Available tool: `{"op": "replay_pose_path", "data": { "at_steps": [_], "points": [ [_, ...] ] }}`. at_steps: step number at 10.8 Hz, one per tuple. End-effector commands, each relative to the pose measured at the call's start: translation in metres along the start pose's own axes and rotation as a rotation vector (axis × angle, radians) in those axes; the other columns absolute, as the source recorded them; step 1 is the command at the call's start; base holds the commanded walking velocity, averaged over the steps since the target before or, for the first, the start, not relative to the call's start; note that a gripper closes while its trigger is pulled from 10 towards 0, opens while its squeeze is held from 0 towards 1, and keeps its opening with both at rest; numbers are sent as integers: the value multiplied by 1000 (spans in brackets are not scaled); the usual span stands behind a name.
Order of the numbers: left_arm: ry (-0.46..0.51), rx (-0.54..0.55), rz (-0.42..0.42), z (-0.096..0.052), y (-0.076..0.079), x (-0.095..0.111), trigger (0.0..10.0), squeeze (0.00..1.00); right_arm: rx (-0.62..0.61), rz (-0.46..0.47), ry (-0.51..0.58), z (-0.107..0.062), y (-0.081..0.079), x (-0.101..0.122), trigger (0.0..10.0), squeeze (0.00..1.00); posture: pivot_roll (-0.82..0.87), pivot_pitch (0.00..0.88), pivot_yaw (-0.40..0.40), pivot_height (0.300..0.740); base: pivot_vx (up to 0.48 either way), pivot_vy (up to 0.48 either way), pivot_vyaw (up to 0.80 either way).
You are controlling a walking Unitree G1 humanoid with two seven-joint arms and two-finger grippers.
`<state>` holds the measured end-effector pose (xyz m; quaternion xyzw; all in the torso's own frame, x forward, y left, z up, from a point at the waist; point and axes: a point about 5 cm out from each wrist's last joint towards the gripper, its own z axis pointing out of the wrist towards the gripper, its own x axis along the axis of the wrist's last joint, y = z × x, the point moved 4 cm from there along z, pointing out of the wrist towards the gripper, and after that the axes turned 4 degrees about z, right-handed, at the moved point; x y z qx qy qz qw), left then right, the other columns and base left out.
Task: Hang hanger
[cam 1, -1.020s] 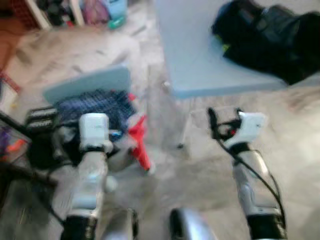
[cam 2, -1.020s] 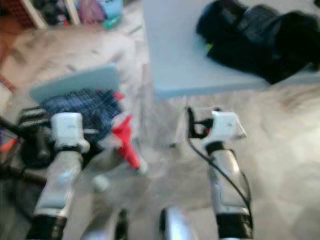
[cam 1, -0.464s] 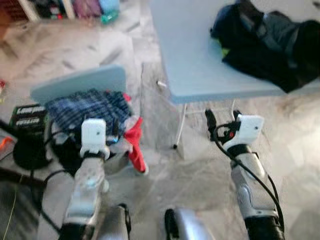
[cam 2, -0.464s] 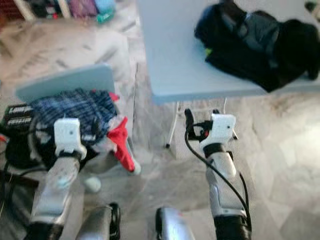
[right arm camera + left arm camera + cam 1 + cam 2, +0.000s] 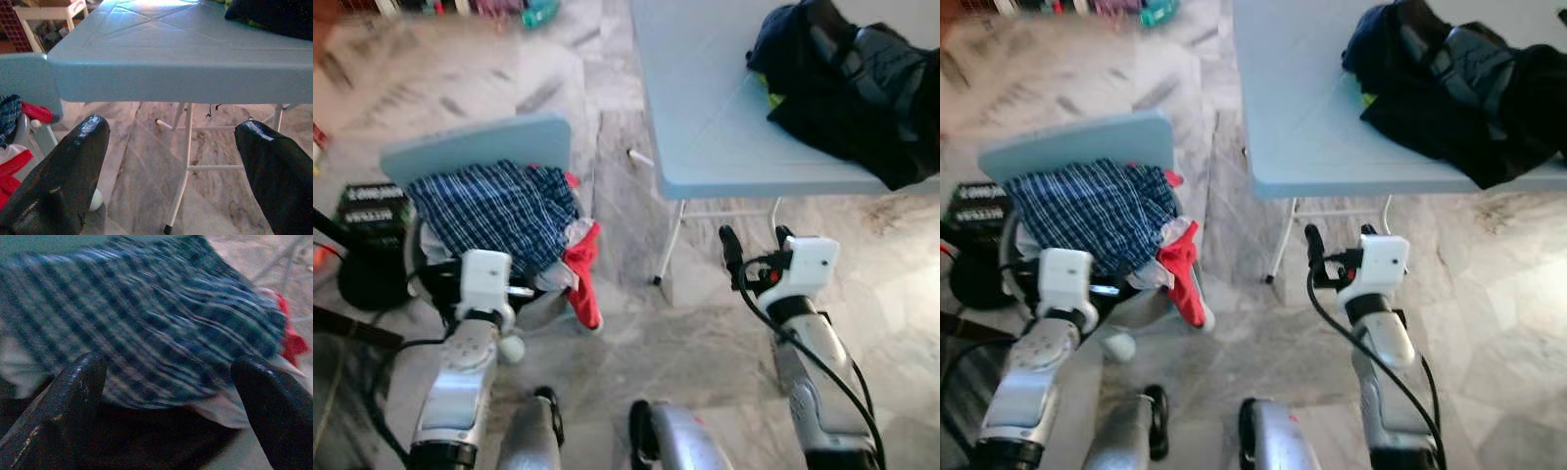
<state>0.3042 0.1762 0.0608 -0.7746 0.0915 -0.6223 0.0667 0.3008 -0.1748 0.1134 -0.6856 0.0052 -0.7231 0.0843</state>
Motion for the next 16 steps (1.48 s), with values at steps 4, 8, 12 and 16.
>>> {"op": "replay_pose_path", "data": {
  "at_steps": [4,8,12,16],
  "points": [
    [-73,-52,-2,3,-3,-12,0,0,29,-25,-32,-5,-5,0,10000,0,-71,326,-116,740,0,0,0],
    [-50,-119,68,16,4,-4,0,0,23,-8,-31,-2,-10,1,10000,0,-70,324,-99,740,0,0,0],
    [20,-99,101,30,-2,15,0,0,-7,-8,-19,0,-6,2,10000,0,-68,314,-83,740,0,0,0],
    [178,37,111,25,-21,40,0,0,-1,-13,-14,3,-8,2,10000,0,-62,311,-83,740,0,0,0]
  ]
}}
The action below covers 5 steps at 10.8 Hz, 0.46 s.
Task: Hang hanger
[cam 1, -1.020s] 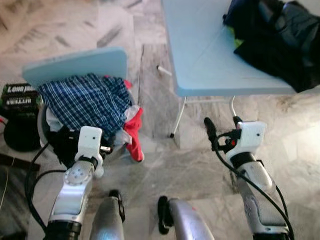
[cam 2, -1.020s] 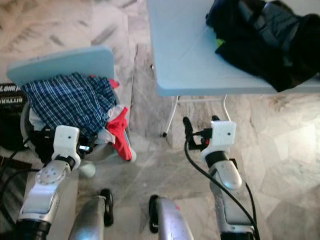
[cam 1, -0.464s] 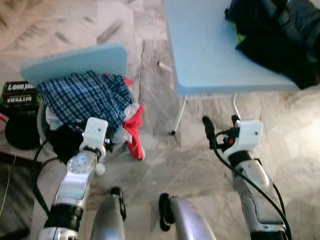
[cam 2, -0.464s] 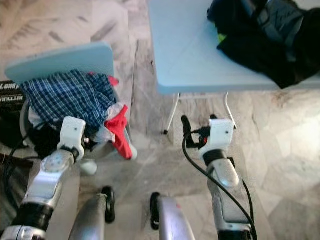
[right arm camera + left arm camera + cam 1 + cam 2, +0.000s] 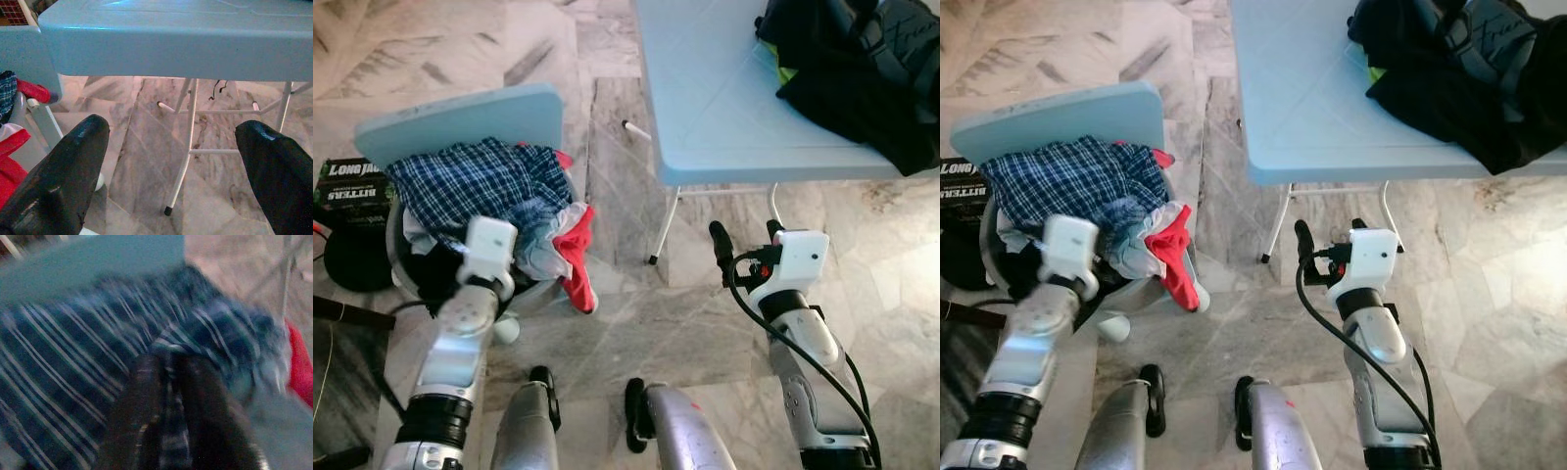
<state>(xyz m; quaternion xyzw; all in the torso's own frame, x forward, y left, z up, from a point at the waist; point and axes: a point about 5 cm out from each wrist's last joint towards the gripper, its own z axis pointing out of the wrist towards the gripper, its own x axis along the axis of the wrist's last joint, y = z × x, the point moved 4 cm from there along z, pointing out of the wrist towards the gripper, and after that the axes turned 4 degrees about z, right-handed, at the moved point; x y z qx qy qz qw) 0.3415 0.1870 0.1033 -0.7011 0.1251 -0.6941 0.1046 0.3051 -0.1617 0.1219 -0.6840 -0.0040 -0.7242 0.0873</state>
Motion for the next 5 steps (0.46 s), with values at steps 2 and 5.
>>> {"op": "replay_pose_path", "data": {
  "at_steps": [2,5],
  "points": [
    [186,32,-136,-12,-4,33,0,0,-16,-4,-9,1,5,-3,10000,0,-51,310,-87,740,0,0,0],
    [141,86,-167,-29,-24,19,0,0,-9,1,-12,4,4,-6,10000,0,-23,317,-88,740,0,0,0]
  ]
}}
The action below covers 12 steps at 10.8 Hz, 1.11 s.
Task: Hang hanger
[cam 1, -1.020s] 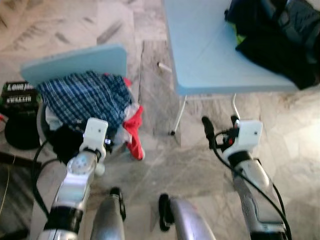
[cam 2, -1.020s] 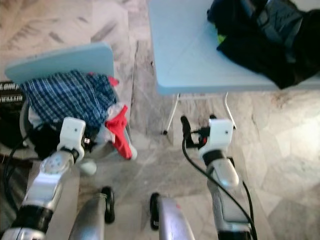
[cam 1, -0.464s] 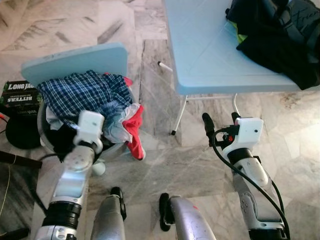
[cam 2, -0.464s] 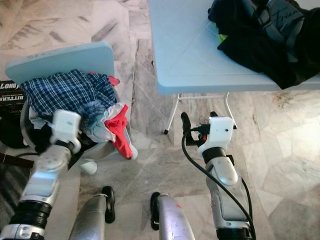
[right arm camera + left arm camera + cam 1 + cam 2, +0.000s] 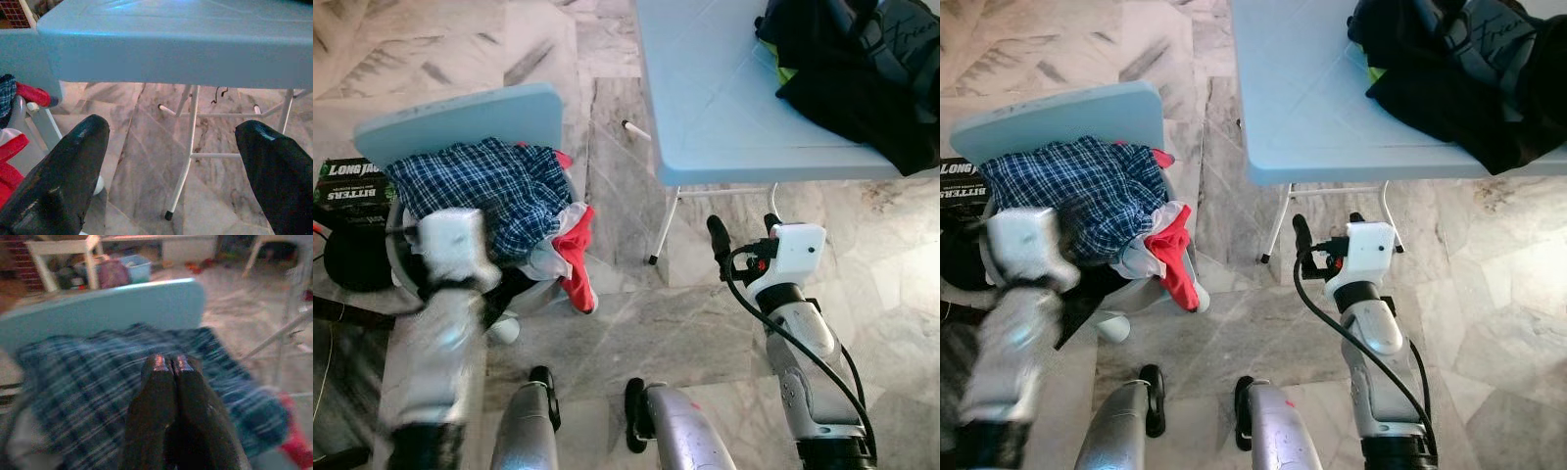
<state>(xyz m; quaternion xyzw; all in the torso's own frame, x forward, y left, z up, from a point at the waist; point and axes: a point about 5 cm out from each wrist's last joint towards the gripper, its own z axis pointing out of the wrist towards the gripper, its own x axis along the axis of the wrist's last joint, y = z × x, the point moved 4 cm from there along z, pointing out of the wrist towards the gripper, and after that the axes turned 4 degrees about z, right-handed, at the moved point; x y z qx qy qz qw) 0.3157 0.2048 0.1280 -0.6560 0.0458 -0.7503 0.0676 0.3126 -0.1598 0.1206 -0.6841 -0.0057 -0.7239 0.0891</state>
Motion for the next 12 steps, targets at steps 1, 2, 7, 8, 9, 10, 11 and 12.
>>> {"op": "replay_pose_path", "data": {
  "at_steps": [1,2,7,8,9,10,11,12],
  "points": [
    [6,1,27,-7,0,2,0,0,-6,2,-12,-2,2,-4,10000,0,-21,318,-87,740,0,0,0],
    [-40,-67,62,-15,12,-6,10000,0,-3,4,-13,-1,1,-5,10000,0,-8,319,-88,740,0,0,0],
    [-205,-270,170,-16,35,-42,10000,1000,-2,-7,-11,-4,2,-5,10000,0,-31,325,-92,740,0,0,0],
    [-194,-262,188,-9,32,-40,10000,1000,-2,-7,-11,-4,2,-4,10000,0,-50,329,-100,740,0,0,0],
    [-172,-252,200,0,30,-37,10000,1000,-3,-16,-11,-7,5,-2,10000,0,-63,331,-105,740,0,0,0],
    [-171,-253,193,4,31,-37,10000,1000,-9,-23,-13,-8,8,-2,10000,0,-67,332,-107,740,0,0,0],
    [-172,-256,199,7,32,-39,10000,1000,-9,-27,-12,-9,9,-1,10000,0,-73,335,-110,740,0,0,0],
    [-175,-267,202,15,37,-41,10000,1000,-4,-26,-12,-7,7,0,10000,0,-79,337,-114,740,0,0,0]
  ]
}}
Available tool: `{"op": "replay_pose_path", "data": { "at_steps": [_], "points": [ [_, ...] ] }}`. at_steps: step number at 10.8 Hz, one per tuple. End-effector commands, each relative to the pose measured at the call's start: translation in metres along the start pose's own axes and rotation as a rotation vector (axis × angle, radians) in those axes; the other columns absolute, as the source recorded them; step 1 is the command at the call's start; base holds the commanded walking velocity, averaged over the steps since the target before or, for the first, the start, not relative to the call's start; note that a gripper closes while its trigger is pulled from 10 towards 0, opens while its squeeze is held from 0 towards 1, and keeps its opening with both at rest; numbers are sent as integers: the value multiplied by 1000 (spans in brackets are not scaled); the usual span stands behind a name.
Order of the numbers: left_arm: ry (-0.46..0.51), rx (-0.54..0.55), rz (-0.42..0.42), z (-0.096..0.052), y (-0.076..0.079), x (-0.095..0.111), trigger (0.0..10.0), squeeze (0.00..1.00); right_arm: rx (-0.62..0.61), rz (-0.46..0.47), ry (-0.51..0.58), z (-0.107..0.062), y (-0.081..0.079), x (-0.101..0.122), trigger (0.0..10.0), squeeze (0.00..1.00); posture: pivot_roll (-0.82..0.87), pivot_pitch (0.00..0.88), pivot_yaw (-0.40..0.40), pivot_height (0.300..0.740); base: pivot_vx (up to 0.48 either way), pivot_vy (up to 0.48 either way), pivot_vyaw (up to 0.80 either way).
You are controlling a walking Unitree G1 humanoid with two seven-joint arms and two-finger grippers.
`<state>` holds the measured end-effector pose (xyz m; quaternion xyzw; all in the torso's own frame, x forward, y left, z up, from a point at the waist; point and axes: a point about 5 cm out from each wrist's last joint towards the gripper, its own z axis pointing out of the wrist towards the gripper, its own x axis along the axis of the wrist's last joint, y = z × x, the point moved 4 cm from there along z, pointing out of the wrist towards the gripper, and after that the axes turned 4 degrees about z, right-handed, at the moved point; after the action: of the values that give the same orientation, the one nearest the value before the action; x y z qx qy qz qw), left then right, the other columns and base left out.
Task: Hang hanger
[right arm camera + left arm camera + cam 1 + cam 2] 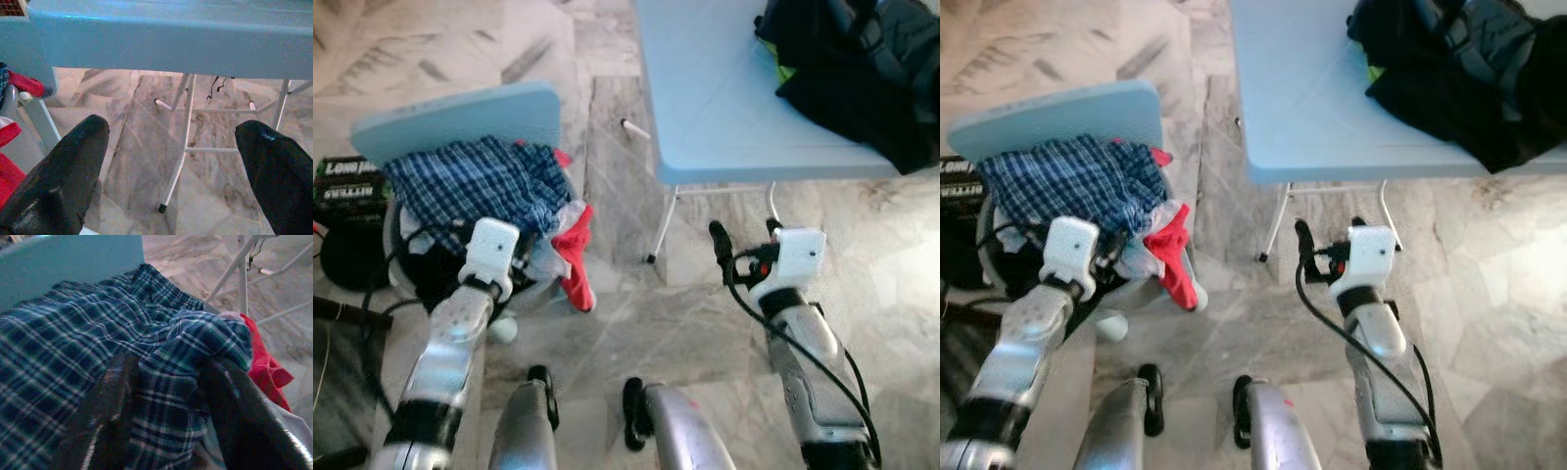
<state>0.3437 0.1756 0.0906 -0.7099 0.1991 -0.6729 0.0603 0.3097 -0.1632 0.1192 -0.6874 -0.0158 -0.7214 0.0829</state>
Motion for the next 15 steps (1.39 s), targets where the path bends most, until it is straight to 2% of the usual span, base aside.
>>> {"op": "replay_pose_path", "data": {
  "at_steps": [1,2,3,4,6,8,12,15],
  "points": [
    [-42,-28,16,1,10,-10,10000,1000,16,1,-8,-4,-2,1,10000,0,-79,337,-114,740,0,0,0],
    [-69,-29,59,6,12,-13,10000,1000,87,9,-29,-8,-11,-1,10000,0,-102,333,-118,740,0,0,0],
    [-113,-34,49,8,13,-21,10000,1000,203,82,-85,-18,-25,-8,10000,0,-112,331,-120,740,0,0,0],
    [-87,-44,2,10,13,-19,0,0,338,126,-133,-30,-42,-13,10000,0,-116,330,-119,740,0,0,0],
    [-82,-35,14,11,12,-17,0,0,484,177,-185,-42,-60,-14,10000,0,-116,326,-118,740,0,0,0],
    [-74,-16,16,12,10,-18,0,0,502,159,-170,-40,-61,-10,10000,0,-110,325,-118,740,0,0,400],
    [-80,-10,11,11,9,-21,0,0,505,179,-179,-40,-64,-10,10000,0,-104,325,-114,740,0,0,800],
    [-86,-8,-3,11,8,-23,0,0,414,147,-147,-30,-52,-8,10000,0,-101,323,-111,740,0,0,0]
  ]
}}
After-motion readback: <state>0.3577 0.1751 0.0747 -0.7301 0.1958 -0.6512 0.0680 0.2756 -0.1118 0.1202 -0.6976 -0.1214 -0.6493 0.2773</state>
